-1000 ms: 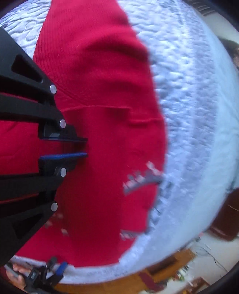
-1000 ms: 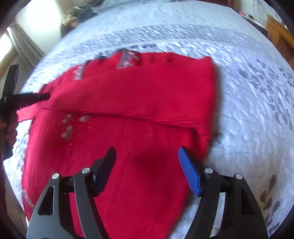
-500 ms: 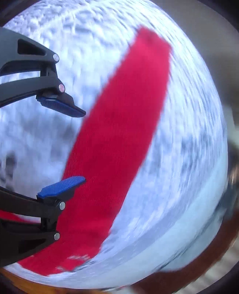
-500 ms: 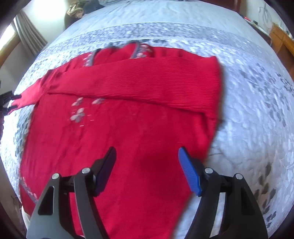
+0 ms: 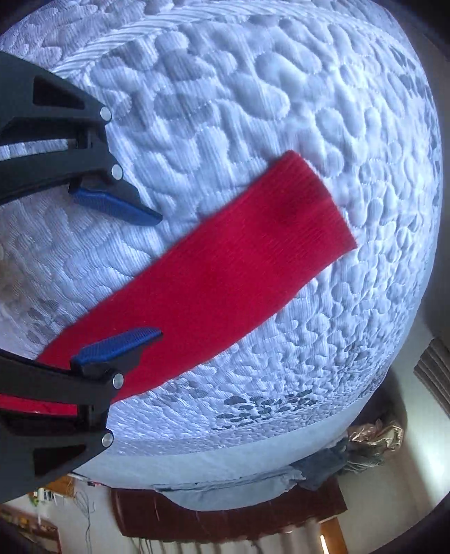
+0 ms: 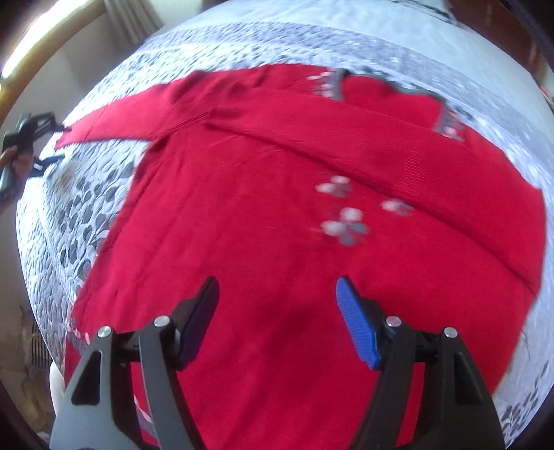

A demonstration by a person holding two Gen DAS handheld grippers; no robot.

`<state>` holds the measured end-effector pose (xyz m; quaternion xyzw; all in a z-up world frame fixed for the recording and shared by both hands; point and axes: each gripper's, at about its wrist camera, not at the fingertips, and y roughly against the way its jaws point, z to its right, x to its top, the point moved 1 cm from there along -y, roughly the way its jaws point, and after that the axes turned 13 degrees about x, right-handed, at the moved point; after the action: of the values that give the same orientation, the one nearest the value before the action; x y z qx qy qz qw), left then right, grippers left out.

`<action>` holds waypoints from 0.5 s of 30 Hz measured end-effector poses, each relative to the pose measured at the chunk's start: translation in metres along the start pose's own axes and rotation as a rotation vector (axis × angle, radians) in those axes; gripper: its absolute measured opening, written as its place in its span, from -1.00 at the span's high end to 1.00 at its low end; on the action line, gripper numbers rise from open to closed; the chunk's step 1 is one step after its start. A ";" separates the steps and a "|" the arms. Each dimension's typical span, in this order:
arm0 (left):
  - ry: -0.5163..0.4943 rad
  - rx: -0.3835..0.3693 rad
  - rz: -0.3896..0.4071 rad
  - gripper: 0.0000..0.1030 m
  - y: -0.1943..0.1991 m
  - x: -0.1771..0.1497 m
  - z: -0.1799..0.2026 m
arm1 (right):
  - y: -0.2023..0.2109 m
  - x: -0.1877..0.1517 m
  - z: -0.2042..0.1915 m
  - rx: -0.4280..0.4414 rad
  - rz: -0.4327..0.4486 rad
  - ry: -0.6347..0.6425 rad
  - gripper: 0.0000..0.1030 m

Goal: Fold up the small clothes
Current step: 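Grasp the other sleeve cuff with the left gripper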

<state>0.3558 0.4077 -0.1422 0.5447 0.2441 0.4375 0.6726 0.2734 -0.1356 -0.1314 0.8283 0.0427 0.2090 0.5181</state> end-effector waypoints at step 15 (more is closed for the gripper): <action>-0.111 -0.081 0.236 0.83 0.019 -0.009 0.049 | 0.004 -0.015 0.015 -0.011 0.002 -0.015 -0.37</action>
<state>0.3849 0.3751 -0.1115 0.5654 0.1228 0.4922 0.6503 0.2649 -0.1540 -0.1380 0.8271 0.0367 0.2036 0.5226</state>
